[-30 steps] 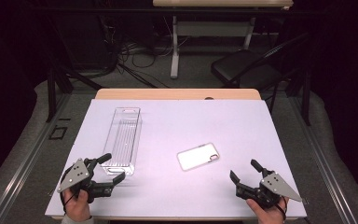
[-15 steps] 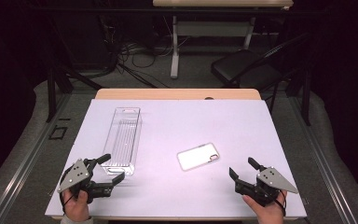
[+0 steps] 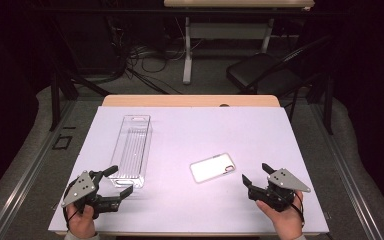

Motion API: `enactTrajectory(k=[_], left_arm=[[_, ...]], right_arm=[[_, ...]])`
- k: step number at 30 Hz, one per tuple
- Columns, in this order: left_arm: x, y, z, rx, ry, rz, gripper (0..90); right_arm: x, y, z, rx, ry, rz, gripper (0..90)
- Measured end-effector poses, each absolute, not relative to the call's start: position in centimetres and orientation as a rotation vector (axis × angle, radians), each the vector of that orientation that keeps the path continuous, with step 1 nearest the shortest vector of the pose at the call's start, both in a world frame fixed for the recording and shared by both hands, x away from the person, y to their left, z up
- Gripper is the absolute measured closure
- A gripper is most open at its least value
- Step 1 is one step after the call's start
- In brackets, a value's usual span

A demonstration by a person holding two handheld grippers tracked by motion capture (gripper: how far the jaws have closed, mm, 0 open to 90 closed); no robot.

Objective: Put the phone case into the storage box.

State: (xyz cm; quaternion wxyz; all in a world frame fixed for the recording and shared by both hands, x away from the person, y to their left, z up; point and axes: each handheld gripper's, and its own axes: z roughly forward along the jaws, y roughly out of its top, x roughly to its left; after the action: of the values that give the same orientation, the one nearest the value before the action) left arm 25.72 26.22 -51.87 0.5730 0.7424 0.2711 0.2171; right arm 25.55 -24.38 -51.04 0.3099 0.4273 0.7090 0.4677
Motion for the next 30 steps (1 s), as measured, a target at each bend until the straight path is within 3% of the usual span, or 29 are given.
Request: enactTrajectory(k=[30], left_arm=[[25.8, 26.2, -52.0, 1.741, 0.646, 0.512, 15.5]], right_arm=[[30.8, -23.8, -48.6, 1.243, 2.042, 1.094, 31.3]])
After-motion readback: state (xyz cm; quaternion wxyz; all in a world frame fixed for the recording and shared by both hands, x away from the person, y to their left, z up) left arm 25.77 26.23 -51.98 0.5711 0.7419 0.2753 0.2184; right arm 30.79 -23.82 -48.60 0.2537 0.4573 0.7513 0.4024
